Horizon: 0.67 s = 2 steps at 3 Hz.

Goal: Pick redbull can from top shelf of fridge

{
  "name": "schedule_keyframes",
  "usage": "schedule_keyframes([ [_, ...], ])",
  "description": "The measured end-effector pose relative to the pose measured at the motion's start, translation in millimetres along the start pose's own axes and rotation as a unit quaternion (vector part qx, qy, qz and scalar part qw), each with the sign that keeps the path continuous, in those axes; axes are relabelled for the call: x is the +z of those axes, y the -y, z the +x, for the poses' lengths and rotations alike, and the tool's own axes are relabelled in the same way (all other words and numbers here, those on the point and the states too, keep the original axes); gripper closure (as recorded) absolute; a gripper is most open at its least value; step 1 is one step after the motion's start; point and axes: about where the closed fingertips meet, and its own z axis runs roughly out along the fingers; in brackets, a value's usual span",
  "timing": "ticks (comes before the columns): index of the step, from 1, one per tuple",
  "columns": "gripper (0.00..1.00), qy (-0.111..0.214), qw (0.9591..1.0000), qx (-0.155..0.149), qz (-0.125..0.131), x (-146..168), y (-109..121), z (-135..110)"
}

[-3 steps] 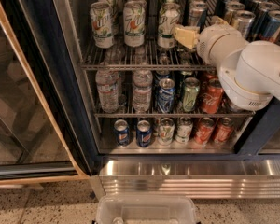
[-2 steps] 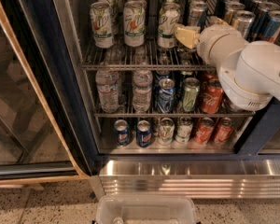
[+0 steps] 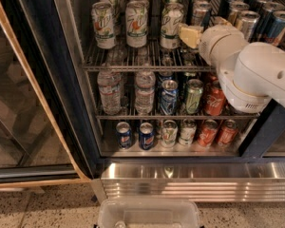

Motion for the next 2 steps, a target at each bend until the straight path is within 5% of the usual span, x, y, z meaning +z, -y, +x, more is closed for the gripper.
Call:
schedule_keyframes([
  [2,0.35,0.006,0.9992,0.007,0.039,2.0,-0.5,-0.6],
])
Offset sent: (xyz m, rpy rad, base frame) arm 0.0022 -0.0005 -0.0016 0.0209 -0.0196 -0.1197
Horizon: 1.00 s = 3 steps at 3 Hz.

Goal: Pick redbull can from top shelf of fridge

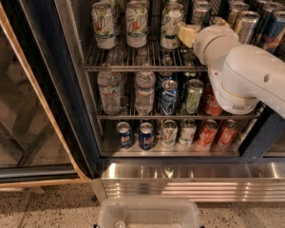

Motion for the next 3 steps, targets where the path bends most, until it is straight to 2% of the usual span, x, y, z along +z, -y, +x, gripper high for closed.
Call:
schedule_keyframes([
  [2,0.36,0.002,0.9997,0.000,0.023,-1.3,1.0,0.7],
  [3,0.37,0.003,0.9994,-0.002,0.035,9.1,8.0,-1.4],
])
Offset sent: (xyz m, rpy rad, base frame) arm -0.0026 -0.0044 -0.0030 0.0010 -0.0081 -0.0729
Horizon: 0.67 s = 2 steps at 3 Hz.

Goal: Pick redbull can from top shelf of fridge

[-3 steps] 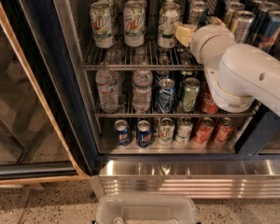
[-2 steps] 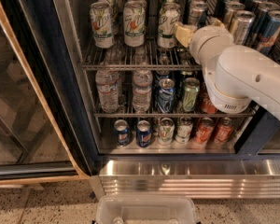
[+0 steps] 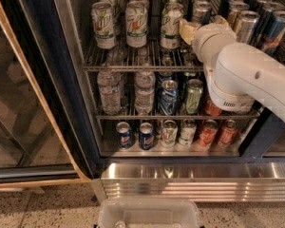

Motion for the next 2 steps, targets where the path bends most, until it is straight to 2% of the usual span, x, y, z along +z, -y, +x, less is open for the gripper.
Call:
schedule_keyframes([
  [2,0.42,-0.006,0.9999,-0.002,0.013,2.3,2.4,1.9],
])
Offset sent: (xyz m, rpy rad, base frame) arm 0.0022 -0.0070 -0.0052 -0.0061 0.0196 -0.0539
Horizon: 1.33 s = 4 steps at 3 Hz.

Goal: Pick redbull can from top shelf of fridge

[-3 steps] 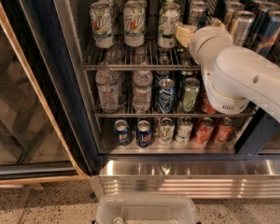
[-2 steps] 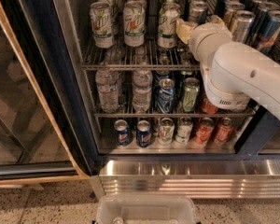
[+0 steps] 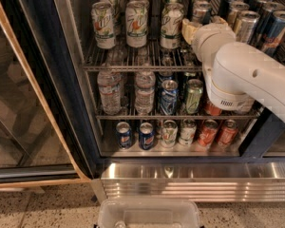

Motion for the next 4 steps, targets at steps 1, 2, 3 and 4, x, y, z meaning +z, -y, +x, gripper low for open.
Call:
schedule_keyframes([
  [1,0.43,-0.011,0.9999,-0.001,0.011,13.1,5.5,3.0],
  [2,0.44,-0.010,0.9999,0.001,0.007,16.3,5.6,3.9],
  [3,0.62,-0.011,0.9999,0.003,0.002,18.4,5.0,4.9],
  [4,0.86,-0.011,0.9999,0.003,0.002,18.5,5.0,4.9],
])
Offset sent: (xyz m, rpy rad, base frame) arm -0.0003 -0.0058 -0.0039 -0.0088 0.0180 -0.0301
